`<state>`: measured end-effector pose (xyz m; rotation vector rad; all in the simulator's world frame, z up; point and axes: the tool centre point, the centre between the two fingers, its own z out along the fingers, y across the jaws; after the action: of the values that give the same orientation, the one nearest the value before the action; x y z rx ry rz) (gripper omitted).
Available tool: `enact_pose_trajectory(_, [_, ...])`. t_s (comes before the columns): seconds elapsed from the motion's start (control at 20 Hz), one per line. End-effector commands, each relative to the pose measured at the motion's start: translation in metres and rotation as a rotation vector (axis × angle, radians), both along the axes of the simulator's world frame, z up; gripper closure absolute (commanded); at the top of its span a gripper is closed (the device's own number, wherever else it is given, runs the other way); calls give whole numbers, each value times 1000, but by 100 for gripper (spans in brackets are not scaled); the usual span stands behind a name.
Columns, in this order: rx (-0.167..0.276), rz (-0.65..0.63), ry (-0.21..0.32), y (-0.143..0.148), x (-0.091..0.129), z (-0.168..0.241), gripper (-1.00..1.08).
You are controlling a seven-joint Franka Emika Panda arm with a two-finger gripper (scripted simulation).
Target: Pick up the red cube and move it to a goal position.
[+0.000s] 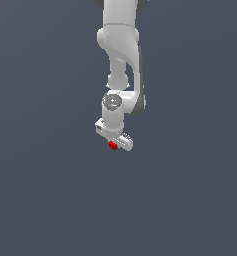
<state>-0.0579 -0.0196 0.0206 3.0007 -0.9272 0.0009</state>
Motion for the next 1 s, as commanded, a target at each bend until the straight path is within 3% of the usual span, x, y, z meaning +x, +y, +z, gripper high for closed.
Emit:
enact_pose_trajectory(0.0, [0, -1, 0, 0, 0, 0, 108])
enact_pose_trajectory(0.5, [0, -1, 0, -1, 0, 7, 108])
enact_pose_trajectory(0.95, [0, -1, 0, -6, 3, 54, 108])
